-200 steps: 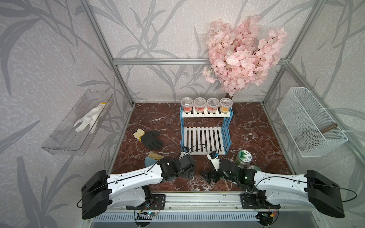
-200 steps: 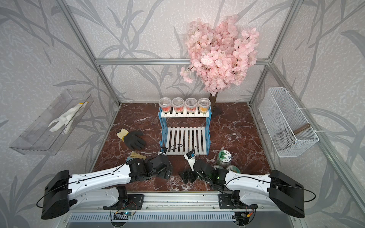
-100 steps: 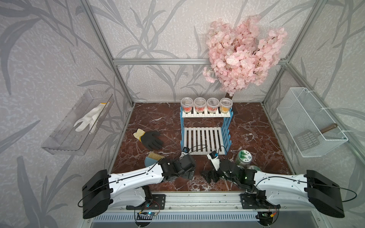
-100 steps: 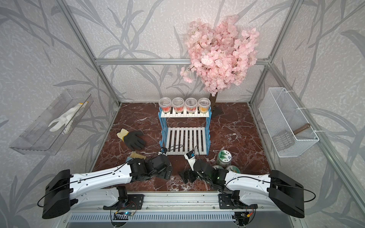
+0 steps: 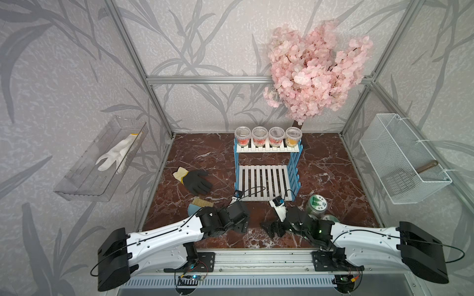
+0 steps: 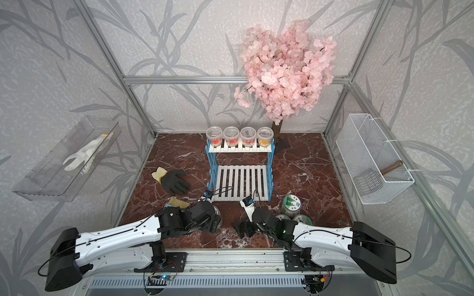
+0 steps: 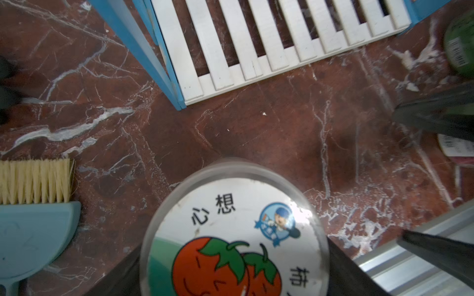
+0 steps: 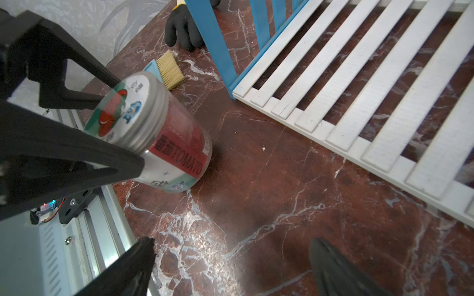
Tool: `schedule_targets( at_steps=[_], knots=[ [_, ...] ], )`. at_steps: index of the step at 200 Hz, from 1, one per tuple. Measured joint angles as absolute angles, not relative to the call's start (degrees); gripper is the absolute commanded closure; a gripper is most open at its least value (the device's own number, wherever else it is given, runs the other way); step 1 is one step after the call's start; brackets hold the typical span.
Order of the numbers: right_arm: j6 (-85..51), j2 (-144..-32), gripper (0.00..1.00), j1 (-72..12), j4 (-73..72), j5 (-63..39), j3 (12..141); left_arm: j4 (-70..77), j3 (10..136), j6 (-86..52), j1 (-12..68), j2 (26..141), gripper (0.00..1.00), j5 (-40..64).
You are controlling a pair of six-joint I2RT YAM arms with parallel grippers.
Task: Place the seed container on the shelf
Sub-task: Pick up the seed jar at the center of the board.
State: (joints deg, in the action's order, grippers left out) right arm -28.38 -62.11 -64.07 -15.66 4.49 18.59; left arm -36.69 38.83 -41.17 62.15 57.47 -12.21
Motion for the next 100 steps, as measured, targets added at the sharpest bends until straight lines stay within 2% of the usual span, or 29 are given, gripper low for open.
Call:
schedule_targets(
  at_steps=[58, 100],
  knots=[
    [-24.38, -54.13, 0.01, -64.1, -16.43, 6.61, 17.85, -36.88, 38.5, -42.11, 62.15, 46.26, 0.16, -12.4],
    [-19.05, -49.04, 0.01, -64.1, -17.06, 7.57, 16.93, -38.59, 39.75, -41.43, 62.15, 45.47, 0.16, -12.38]
  ],
)
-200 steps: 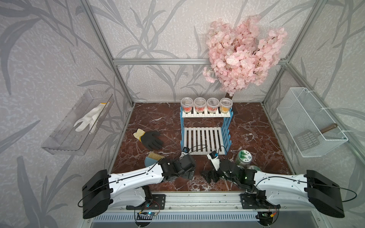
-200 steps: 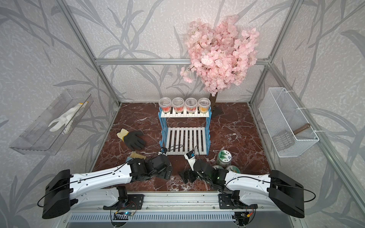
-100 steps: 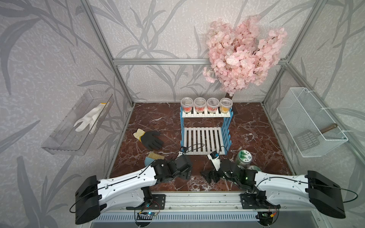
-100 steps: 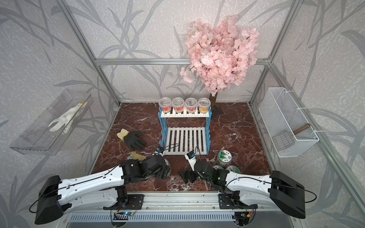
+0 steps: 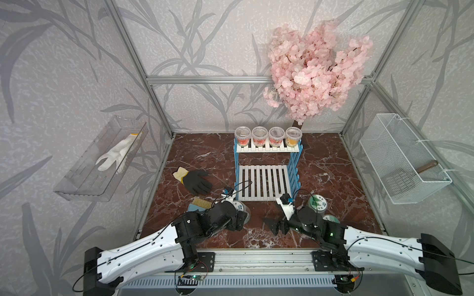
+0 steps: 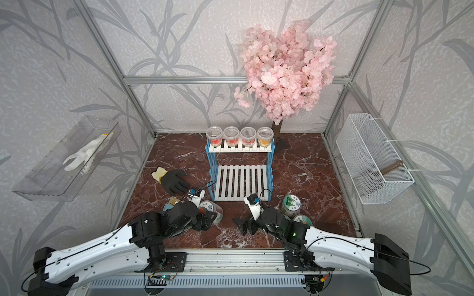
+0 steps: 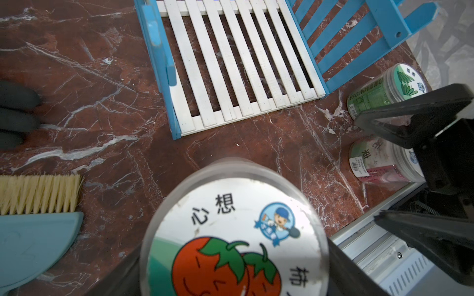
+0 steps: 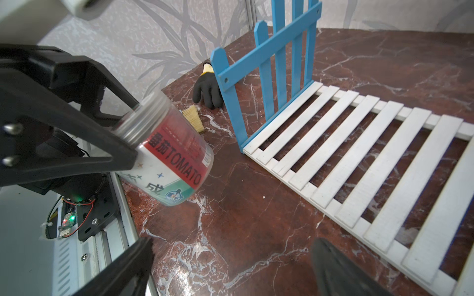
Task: Place the seed container on the shelf
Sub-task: Pick up the seed jar at the center of the board.
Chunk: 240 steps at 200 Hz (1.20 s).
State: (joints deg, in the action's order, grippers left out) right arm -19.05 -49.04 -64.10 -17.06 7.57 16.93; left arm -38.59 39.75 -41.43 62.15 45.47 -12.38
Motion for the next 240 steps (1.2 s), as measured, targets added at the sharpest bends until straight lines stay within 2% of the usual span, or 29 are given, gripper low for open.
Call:
schedule_targets(
  at_steps=[10, 59, 103, 194, 240],
  knots=[
    [-18.06, -47.88, 0.0, -64.1, -17.96, 7.6, 15.81, -39.13, 40.64, -41.1, 62.15, 45.87, 0.16, -12.43],
    [-13.15, -46.13, 0.1, -64.07, -19.84, 7.18, 12.8, -39.33, 44.16, -40.8, 62.08, 47.53, 0.16, -12.43],
    [-6.46, -49.69, 0.16, -64.58, -22.11, 4.49, 13.87, -40.34, 48.25, -42.57, 61.43, 50.72, 0.16, -12.56],
    [13.23, -66.48, 0.15, -70.06, -45.41, 4.14, 15.53, -41.78, 50.81, -47.68, 61.32, 54.48, 0.19, -12.78],
    [16.82, -72.86, 0.15, -70.17, -56.97, 5.19, 15.7, -42.37, 51.13, -48.21, 61.32, 55.22, 0.19, -12.23]
  ],
)
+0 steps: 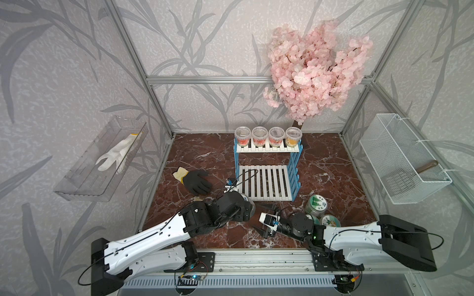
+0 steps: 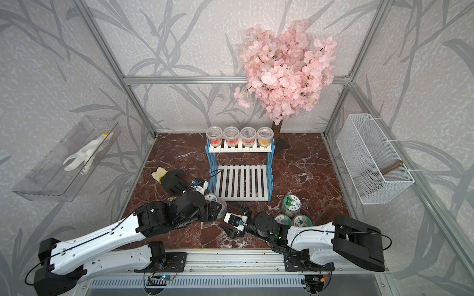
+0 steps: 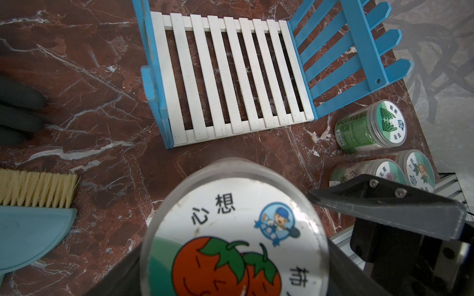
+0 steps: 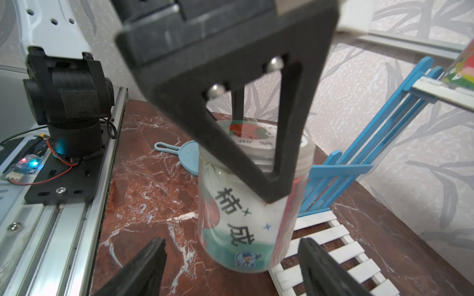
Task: Place the seed container on the shelf
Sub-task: Pick up the seed jar at the center of the board.
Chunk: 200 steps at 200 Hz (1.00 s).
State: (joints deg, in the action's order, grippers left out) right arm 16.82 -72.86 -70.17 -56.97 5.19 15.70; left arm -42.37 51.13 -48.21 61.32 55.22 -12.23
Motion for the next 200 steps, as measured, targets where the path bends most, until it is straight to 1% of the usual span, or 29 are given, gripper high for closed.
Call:
schedule_targets(
  at_steps=[43, 100, 135, 168, 200],
  knots=[
    [15.88, -78.08, 0.11, -69.49, -63.05, 4.21, 15.97, -42.7, 52.69, -47.62, 61.32, 57.52, 0.19, -10.52],
    [10.5, -86.8, 0.1, -67.31, -73.73, 2.94, 16.05, -43.31, 52.77, -47.44, 61.08, 57.63, 0.2, -9.21],
    [8.8, -90.19, 0.11, -67.0, -75.96, 2.76, 17.3, -43.4, 52.77, -47.09, 61.12, 57.63, 0.2, -8.86],
    [8.29, -91.18, 0.12, -66.98, -76.49, 2.59, 17.85, -43.75, 52.77, -46.87, 61.1, 57.63, 0.2, -8.97],
    [8.08, -92.29, 0.08, -66.72, -76.9, 1.96, 18.57, -44.21, 52.77, -46.48, 61.08, 57.63, 0.2, -9.13]
  ],
)
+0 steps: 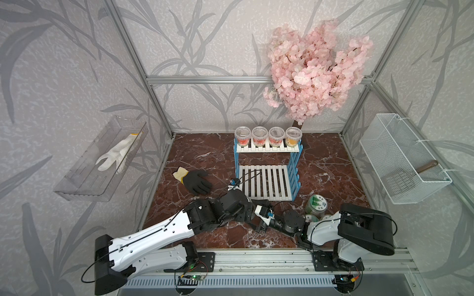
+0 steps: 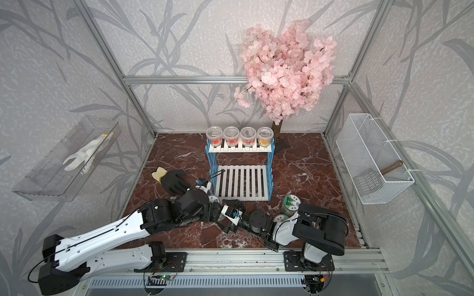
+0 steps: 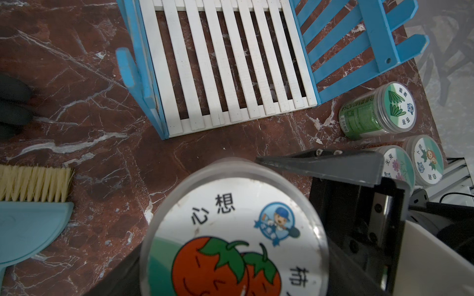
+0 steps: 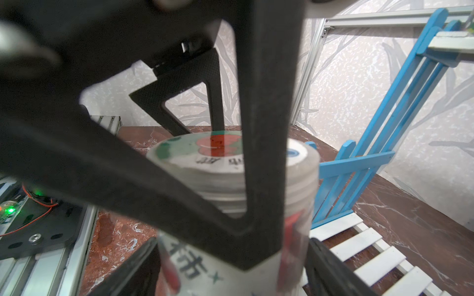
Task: Place the seed container on the shelf
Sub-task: Pick up the seed jar at the center of the board.
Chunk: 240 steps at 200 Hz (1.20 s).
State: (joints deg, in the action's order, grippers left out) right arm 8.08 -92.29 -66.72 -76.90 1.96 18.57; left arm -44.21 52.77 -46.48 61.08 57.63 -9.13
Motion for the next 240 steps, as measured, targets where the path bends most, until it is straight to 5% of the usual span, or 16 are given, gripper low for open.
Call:
schedule_targets(
  at_steps=[181, 240],
  knots=[
    [5.21, -92.64, 0.08, -65.89, -77.21, -1.63, 20.53, -43.57, 52.8, -45.87, 61.43, 56.95, 0.2, -7.03],
    [4.27, -92.64, 0.18, -65.91, -76.64, -1.54, 20.62, -44.25, 53.17, -45.87, 61.45, 57.36, 0.12, -7.64]
  ],
)
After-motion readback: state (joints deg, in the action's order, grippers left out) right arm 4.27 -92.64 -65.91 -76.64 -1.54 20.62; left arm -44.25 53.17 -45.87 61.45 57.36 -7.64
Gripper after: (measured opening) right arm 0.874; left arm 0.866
